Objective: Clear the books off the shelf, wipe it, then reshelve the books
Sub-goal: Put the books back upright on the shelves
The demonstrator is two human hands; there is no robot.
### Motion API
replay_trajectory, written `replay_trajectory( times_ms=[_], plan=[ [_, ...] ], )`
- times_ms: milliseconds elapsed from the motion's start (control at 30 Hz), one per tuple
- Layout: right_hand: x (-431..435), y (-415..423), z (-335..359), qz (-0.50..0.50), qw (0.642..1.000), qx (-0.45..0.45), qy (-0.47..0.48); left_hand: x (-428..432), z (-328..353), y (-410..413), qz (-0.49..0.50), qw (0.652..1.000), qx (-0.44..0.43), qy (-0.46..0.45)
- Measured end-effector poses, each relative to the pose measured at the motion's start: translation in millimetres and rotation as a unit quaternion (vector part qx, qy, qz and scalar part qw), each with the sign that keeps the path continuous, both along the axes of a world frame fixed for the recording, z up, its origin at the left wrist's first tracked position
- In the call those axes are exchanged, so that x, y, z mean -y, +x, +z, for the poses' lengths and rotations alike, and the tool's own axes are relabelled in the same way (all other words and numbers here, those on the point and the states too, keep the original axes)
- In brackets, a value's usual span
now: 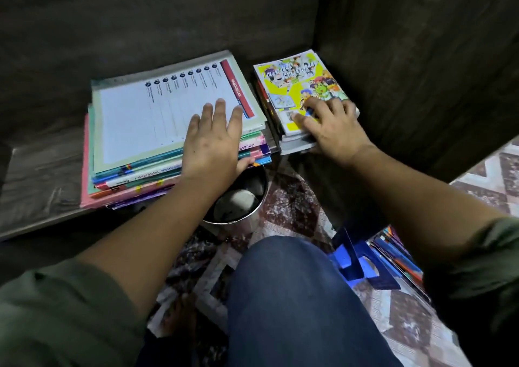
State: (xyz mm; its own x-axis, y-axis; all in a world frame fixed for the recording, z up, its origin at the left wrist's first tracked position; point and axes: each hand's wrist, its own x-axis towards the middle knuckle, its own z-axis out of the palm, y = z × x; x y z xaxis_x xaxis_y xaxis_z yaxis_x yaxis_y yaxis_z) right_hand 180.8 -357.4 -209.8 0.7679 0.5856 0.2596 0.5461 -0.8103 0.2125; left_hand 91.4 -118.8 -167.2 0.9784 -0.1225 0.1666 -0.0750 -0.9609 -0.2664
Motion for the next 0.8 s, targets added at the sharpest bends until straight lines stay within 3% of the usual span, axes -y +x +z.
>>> replay_trajectory(
  times_ms=[300,433,667,800],
  plan=[
    [0.1,-9.5,6.8,-0.016,0.999,-0.042,-0.016,4.0,1.9,-0.6,0.016,1.0,-0.018,0.002],
    [-13.0,-18.4,16.5,-0.043,0.995,-0.084,0.019,5.4,5.9,-1.1,0.026,0.999,-0.034,-0.013],
    [-71.1,-32.6,88.3,-0.127,0.974,-0.186,-0.011,-7.9,24.5,-13.4,0.046,0.992,-0.103,-0.064],
    [-114.9,-46.9,123.8,-0.112,0.957,-0.257,0.075,-46.2,41.7,-39.4,0.1,0.983,-0.124,-0.095]
  ],
)
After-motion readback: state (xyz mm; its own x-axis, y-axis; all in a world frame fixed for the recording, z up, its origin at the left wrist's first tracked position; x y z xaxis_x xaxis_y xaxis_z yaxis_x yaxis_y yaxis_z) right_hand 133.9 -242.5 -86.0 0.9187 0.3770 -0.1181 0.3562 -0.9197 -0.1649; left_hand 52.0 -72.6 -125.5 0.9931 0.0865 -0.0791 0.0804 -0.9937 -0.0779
